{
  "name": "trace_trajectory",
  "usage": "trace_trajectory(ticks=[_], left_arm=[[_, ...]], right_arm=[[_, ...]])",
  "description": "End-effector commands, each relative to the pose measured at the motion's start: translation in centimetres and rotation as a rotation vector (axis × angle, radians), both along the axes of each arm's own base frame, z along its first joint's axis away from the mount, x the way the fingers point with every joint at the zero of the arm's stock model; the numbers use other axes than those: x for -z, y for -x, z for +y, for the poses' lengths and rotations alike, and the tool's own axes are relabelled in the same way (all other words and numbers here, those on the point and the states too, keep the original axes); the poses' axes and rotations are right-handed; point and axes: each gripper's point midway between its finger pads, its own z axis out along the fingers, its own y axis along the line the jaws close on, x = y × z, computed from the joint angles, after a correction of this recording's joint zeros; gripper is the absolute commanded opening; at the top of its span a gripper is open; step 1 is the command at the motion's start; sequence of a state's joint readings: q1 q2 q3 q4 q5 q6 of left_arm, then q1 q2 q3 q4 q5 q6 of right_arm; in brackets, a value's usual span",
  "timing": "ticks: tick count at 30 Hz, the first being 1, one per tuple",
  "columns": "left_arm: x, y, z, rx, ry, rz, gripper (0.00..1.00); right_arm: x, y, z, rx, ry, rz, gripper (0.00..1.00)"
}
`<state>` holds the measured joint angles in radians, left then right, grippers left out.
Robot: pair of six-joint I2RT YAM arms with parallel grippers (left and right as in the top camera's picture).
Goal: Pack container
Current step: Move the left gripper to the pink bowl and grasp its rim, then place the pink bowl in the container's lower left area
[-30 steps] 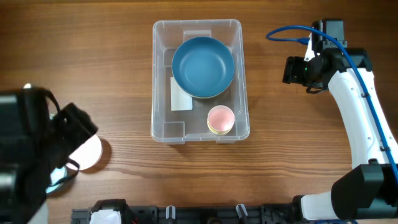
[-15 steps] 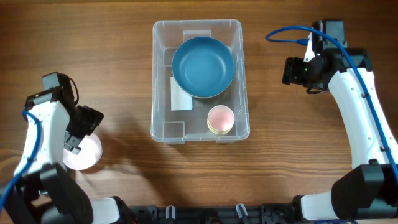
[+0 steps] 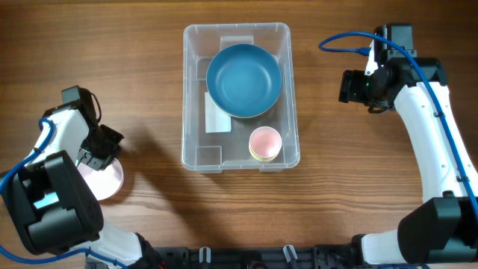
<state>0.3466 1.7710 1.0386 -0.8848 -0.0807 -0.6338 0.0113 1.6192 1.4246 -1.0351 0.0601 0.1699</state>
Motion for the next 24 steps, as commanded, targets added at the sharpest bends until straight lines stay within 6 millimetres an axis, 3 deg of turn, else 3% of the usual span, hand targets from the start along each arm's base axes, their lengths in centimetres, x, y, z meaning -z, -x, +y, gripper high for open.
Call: trace_trajectory(ticks=[1,3,5,7,11,13,16,18,22,24], left_arm=[[0.2,0.0,-0.1,0.003,0.006,0.002,0.04],[-0.5,-0.3,-0.7,0.025,0.004,-0.006,0.04],[-3.2,-1.9,-2.4,0.097,-0.013,-0.059,0.04],[-7.3,-3.7,-4.7,0.186,-0.030,-0.137,0.04],[-20.3,-7.2,-13.1,0.486,-0.030,-0.408,0.04],[-23.4,-7.6,-17.6,0.615,-0.010,-0.492,0.04],[-22.8,-5.7,-24.4,0.809,0.061,-0.473,0.04],[-21.8,-4.3,-27.8,0.913,0.084,-0.435,0.04],[-18.0,-2.1,-31.6,0.995,0.116,-0.294,0.04],[-15.5,-1.7,-32.1,0.952,0.115,-0.222,0.04]], right_arm=[[-0.6,-0.2,0.2,-0.016,-0.004,-0.016,0.81],[-0.6,-0.2,0.2,-0.016,-0.004,-0.016,0.81],[-0.6,-0.2,0.2,-0.015,-0.004,-0.018,0.81],[-0.6,-0.2,0.2,-0.015,-0.004,-0.018,0.81],[-0.6,-0.3,0.2,-0.016,-0.004,-0.019,0.81],[-0.6,-0.3,0.2,-0.016,-0.004,-0.020,0.81],[-0.6,-0.3,0.2,-0.016,-0.004,-0.020,0.81],[-0.6,-0.3,0.2,-0.016,-0.004,-0.020,0.81],[-0.6,-0.2,0.2,-0.015,-0.005,-0.018,0.81],[-0.6,-0.1,0.2,-0.015,-0.005,-0.015,0.81]])
